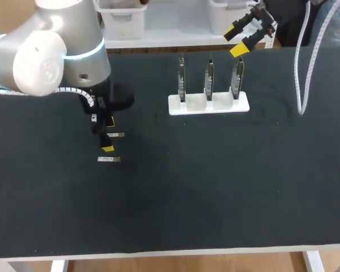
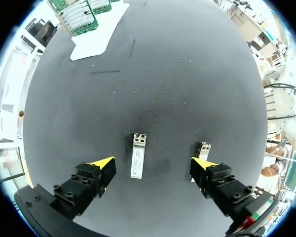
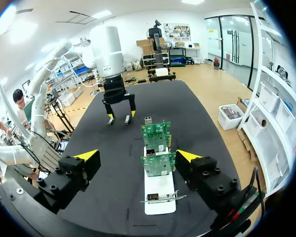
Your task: Pick up the optical module with the left hand, and insert it into the network port with the right hand.
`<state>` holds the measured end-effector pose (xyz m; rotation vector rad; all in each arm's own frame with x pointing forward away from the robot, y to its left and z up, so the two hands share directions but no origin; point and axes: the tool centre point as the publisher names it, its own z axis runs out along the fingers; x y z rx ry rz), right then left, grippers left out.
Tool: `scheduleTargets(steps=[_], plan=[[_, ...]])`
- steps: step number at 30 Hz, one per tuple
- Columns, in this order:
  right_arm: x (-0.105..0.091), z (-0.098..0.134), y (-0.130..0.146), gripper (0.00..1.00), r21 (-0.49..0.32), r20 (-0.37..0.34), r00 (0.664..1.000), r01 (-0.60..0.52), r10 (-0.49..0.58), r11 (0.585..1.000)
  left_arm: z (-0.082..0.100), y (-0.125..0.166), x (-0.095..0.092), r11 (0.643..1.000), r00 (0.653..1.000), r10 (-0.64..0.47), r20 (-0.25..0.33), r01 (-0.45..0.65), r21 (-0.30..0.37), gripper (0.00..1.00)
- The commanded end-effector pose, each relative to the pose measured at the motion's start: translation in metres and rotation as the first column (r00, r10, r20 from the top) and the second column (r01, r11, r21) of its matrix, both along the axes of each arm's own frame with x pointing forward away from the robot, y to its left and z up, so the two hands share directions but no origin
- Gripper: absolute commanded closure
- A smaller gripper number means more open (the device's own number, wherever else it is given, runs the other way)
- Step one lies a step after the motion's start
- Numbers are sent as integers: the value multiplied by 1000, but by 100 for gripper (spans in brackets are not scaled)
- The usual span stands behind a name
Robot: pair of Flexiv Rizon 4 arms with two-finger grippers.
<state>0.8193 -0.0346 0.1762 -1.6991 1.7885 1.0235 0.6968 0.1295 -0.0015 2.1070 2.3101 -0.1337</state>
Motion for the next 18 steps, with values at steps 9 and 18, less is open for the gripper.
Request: scheduleTargets(steps=[9,18], plan=[[8,1,0,0,230,-421,708,-520,566,822,-6,-3,5,1000,1000,16,-12,-16,10,0],[8,1,0,0,230,-421,708,-520,566,822,-10,-2,3,999,999,28,-18,-27,21,0]])
